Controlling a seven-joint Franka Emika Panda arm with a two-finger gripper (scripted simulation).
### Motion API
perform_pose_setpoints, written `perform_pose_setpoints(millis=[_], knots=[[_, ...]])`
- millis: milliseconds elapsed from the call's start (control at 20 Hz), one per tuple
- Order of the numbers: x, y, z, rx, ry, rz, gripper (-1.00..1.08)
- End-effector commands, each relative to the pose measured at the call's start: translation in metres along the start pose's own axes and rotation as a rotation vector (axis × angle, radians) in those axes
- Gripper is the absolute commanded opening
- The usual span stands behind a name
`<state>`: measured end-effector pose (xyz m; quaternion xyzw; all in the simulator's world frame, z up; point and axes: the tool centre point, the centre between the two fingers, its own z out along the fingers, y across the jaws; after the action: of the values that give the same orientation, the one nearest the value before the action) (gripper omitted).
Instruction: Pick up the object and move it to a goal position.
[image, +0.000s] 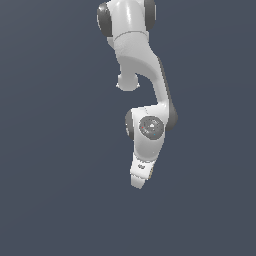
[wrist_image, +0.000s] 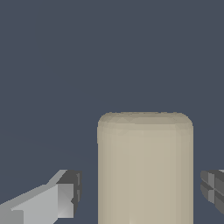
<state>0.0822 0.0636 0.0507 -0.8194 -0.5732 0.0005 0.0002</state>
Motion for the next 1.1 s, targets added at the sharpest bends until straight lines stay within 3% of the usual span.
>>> perform_pose_setpoints(millis=[0, 250, 300, 1050], knots=[[0.0000, 0.0001, 0.0093, -0.001, 0.000, -0.001, 1.00], [0.0007, 0.0014, 0.0110, -0.001, 0.000, -0.001, 1.00], [0.0007, 0.0014, 0.0110, -0.001, 0.000, -0.001, -1.00], [-0.0059, 0.0027, 0.0046, -0.001, 0.000, -0.001, -1.00]])
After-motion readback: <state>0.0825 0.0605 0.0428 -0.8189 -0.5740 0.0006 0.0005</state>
